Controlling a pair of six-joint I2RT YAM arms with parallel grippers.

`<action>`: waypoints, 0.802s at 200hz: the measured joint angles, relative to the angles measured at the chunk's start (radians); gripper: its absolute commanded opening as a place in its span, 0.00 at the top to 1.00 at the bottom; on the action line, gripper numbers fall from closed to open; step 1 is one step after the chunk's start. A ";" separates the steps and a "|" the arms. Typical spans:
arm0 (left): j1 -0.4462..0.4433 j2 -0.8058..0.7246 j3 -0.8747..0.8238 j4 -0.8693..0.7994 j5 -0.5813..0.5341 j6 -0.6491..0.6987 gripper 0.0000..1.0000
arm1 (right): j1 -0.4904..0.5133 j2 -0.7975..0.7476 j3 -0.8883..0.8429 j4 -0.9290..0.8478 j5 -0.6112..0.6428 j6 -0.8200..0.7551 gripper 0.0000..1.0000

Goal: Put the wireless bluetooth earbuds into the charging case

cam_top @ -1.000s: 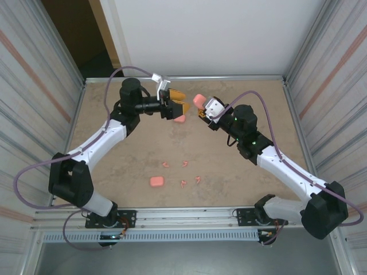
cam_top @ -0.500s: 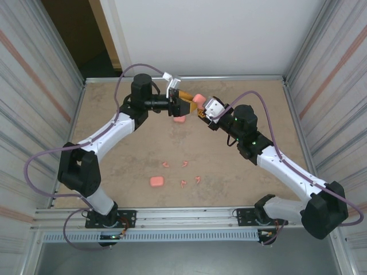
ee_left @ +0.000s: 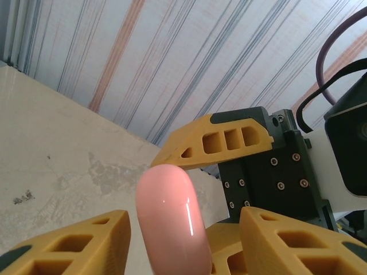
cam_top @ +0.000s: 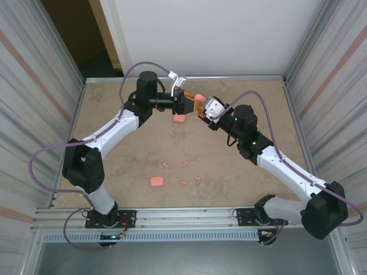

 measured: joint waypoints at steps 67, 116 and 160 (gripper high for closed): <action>-0.003 0.017 0.014 -0.022 0.003 0.000 0.75 | 0.000 0.000 0.000 0.000 0.007 -0.005 0.55; -0.003 0.017 0.017 -0.033 0.000 -0.004 0.93 | 0.000 0.000 0.000 -0.001 0.019 -0.023 0.51; -0.004 0.017 0.017 -0.034 0.000 0.006 1.00 | -0.002 -0.003 0.000 -0.003 0.023 -0.014 0.33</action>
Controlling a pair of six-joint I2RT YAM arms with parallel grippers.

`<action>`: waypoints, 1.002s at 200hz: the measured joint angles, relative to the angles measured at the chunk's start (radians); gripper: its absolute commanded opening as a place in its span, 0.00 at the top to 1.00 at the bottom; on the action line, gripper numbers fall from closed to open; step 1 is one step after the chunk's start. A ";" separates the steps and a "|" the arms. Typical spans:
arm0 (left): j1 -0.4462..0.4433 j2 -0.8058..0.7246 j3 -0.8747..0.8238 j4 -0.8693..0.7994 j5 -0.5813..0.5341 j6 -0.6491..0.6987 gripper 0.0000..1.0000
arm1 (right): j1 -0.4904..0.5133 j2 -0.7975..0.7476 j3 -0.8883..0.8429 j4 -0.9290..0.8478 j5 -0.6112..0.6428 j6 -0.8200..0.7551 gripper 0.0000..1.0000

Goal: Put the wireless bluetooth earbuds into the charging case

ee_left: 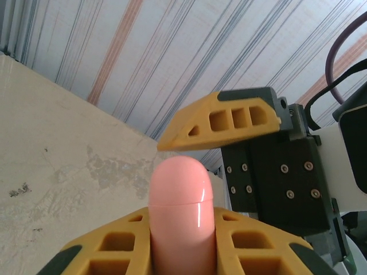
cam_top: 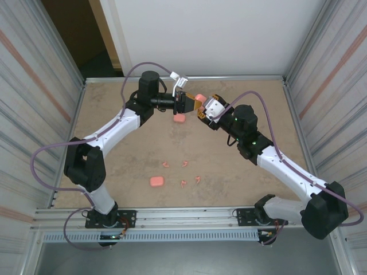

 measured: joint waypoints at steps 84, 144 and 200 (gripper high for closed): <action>0.021 -0.077 -0.140 0.130 -0.081 0.020 1.00 | -0.090 -0.105 -0.050 -0.029 -0.142 0.178 0.08; 0.041 -0.172 -0.374 0.474 -0.165 0.039 1.00 | -0.162 -0.126 -0.127 0.080 -0.319 0.457 0.06; 0.041 -0.180 -0.521 0.809 -0.196 0.043 1.00 | -0.180 -0.077 -0.132 0.243 -0.506 0.679 0.04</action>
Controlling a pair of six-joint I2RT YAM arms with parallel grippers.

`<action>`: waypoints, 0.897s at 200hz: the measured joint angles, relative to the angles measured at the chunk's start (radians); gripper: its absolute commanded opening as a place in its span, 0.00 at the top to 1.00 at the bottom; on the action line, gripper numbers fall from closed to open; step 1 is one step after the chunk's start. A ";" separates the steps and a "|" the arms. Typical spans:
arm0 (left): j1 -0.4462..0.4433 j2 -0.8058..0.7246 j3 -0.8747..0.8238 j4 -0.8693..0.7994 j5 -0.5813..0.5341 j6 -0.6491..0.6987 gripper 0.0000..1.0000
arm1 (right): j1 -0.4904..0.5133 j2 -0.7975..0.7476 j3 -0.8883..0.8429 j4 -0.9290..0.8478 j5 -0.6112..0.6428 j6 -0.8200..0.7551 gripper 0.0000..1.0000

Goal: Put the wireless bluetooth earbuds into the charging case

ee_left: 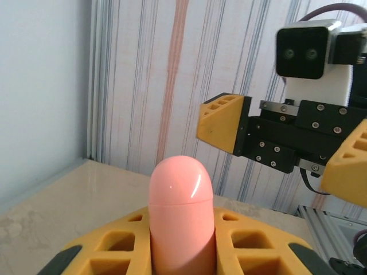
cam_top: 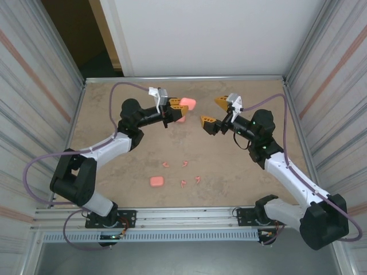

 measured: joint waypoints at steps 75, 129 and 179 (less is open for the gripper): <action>0.000 0.000 -0.030 0.254 0.002 -0.010 1.00 | 0.000 0.113 0.057 0.117 -0.121 0.140 0.05; 0.000 0.006 -0.030 0.308 0.010 -0.031 1.00 | 0.000 0.157 0.116 0.147 -0.132 0.155 0.05; 0.000 0.008 -0.030 0.320 0.011 -0.032 1.00 | 0.018 0.204 0.161 0.146 -0.131 0.156 0.05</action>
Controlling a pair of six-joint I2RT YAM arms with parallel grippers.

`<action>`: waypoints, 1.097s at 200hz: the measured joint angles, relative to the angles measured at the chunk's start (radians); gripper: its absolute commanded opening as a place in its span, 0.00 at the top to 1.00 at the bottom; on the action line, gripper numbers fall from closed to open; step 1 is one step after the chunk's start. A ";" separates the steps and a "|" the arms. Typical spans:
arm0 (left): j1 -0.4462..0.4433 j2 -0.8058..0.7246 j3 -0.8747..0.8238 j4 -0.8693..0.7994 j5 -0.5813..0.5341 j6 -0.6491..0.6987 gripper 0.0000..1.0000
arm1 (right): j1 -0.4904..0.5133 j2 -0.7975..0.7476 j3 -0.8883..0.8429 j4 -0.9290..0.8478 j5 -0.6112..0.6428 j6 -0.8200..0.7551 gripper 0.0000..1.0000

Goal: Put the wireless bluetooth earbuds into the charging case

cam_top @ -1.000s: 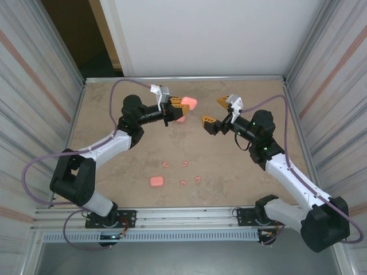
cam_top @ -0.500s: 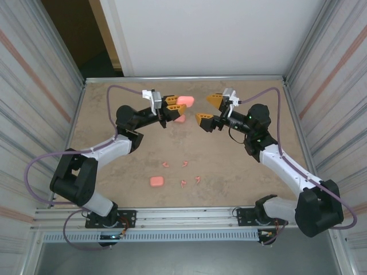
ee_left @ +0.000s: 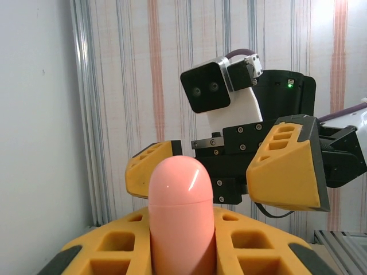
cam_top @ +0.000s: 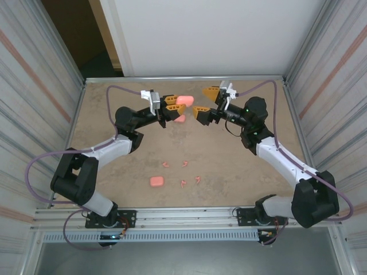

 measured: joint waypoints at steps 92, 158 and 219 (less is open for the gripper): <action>0.000 0.005 0.000 0.003 0.000 0.000 1.00 | 0.018 0.052 0.060 -0.038 0.018 -0.032 0.09; 0.000 0.008 0.000 0.003 0.003 0.000 1.00 | 0.018 0.065 0.079 -0.065 0.037 -0.057 0.13; 0.006 0.011 0.000 0.003 0.002 0.000 1.00 | 0.016 0.076 0.098 -0.082 0.037 -0.059 0.15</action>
